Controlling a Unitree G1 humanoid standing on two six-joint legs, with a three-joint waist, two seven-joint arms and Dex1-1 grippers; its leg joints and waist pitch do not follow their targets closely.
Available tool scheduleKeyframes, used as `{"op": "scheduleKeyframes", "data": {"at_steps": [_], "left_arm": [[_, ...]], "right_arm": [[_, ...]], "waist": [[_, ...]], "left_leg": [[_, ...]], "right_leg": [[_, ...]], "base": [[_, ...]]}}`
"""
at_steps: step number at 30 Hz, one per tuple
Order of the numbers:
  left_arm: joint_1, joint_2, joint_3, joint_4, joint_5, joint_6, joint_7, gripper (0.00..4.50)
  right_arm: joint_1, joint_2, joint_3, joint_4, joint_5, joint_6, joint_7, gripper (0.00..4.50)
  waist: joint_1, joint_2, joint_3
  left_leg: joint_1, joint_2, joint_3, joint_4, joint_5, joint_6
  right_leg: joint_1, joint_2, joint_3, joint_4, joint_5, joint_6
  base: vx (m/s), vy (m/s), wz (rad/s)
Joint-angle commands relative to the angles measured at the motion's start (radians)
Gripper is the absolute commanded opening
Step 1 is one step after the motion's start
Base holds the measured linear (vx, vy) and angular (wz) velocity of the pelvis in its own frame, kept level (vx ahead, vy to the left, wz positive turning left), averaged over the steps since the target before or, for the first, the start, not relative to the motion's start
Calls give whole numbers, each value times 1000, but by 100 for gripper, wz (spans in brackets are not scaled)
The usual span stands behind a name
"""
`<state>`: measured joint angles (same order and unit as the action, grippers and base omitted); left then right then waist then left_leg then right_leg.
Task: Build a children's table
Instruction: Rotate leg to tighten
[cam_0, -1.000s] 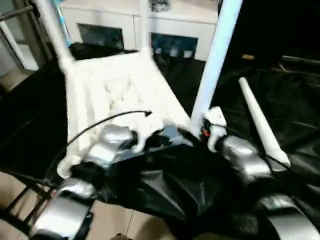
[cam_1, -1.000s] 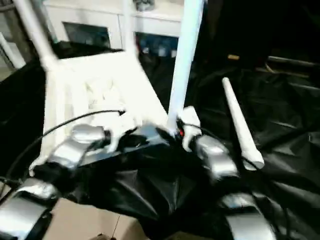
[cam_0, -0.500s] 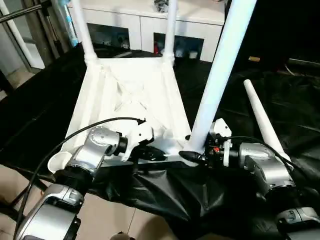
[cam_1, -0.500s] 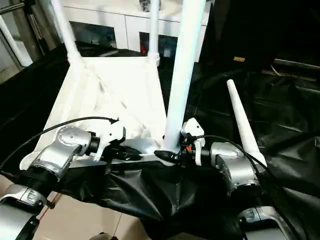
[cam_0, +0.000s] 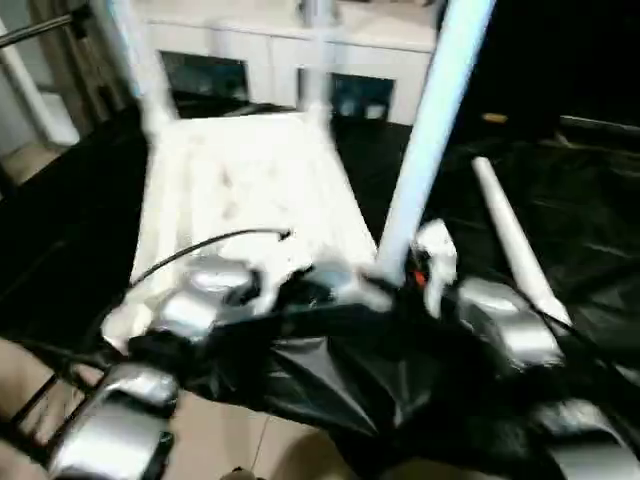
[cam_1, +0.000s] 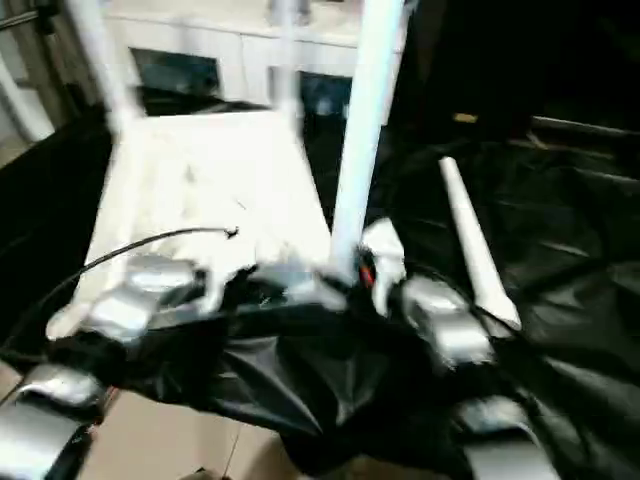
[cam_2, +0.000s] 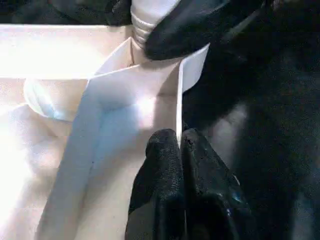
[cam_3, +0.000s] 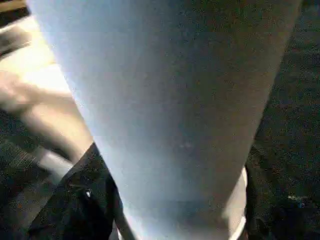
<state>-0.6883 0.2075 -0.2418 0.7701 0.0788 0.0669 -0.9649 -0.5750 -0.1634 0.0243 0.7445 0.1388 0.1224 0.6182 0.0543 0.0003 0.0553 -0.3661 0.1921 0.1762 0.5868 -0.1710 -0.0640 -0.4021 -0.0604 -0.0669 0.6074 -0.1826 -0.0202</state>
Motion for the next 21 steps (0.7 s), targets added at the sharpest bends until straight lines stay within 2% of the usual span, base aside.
{"op": "scheduleKeyframes", "data": {"at_steps": [1, 3, 5, 6, 7, 8, 9, 10, 13, 15, 17, 21], "left_arm": [[-61, -47, 27, 5, -3, 8, 117, 0], [-85, -74, 36, 32, 3, 22, 186, 0], [-96, -87, 42, 45, 6, 25, 221, 0], [-109, -105, 42, 58, 13, 29, 250, 0], [-109, -108, 41, 57, 12, 28, 248, 0], [-109, -118, 37, 58, 13, 23, 242, 0], [-106, -120, 33, 54, 12, 20, 230, 0], [-103, -121, 28, 53, 11, 16, 222, 0], [-89, -114, 17, 46, 6, 7, 187, 0], [-78, -104, 9, 39, 3, -7, 157, 0], [-65, -89, 0, 26, -7, -22, 105, 0], [-42, -55, -4, -3, -26, -46, 14, 0]], "right_arm": [[-6, 51, 23, 95, -48, 29, -146, 275], [-27, 83, 8, 136, -60, 11, -246, 275], [-37, 99, 4, 157, -69, -3, -286, 275], [-50, 122, 11, 187, -86, -44, -315, 275], [-51, 125, 12, 191, -87, -52, -314, 275], [-58, 137, 13, 209, -89, -81, -313, 309], [-59, 141, 10, 210, -81, -84, -294, 344], [-63, 146, 4, 214, -72, -87, -280, 344], [-63, 142, 4, 203, -61, -97, -232, 352], [-58, 128, 15, 186, -61, -105, -192, 387], [-50, 105, 30, 169, -61, -121, -125, 387], [-24, 31, 56, 126, -68, -184, 15, 387]], "waist": [[-3, -6, -59], [-5, -6, -59], [-4, -6, -63], [-2, -5, -65], [-2, -5, -66], [0, -4, -68], [1, -5, -69], [1, -6, -68], [1, -5, -66], [0, -5, -64], [-2, -3, -64], [-4, -5, -67]], "left_leg": [[14, 32, -17, -71, -290, -4], [13, 33, -14, -69, -272, 4], [11, 32, -13, -68, -254, 7], [7, 33, -11, -67, -227, 18], [6, 32, -11, -66, -219, 21], [8, 33, -9, -64, -209, 29], [5, 32, -8, -62, -197, 40], [3, 32, -7, -63, -184, 49], [5, 34, -8, -64, -203, 56], [5, 34, -9, -66, -221, 51], [5, 34, -11, -67, -234, 52], [1, 36, -9, -64, -203, 70]], "right_leg": [[41, -85, 45, -103, -452, -150], [38, -84, 49, -102, -412, -153], [42, -84, 49, -98, -377, -161], [46, -83, 50, -90, -303, -178], [47, -82, 50, -88, -283, -184], [47, -84, 51, -86, -249, -196], [51, -82, 51, -82, -217, -205], [54, -81, 50, -80, -194, -212], [53, -82, 49, -83, -215, -214], [53, -83, 48, -86, -254, -207], [54, -84, 48, -89, -275, -200], [57, -83, 49, -79, -196, -226]], "base": [[0, 0, 0], [0, 0, 0], [0, 0, 0], [0, 0, 0], [0, 0, 0], [0, 0, 0], [0, 0, 0], [0, 0, 0], [0, 0, 0], [0, 0, 0], [0, 0, 0], [0, 0, 0]]}}
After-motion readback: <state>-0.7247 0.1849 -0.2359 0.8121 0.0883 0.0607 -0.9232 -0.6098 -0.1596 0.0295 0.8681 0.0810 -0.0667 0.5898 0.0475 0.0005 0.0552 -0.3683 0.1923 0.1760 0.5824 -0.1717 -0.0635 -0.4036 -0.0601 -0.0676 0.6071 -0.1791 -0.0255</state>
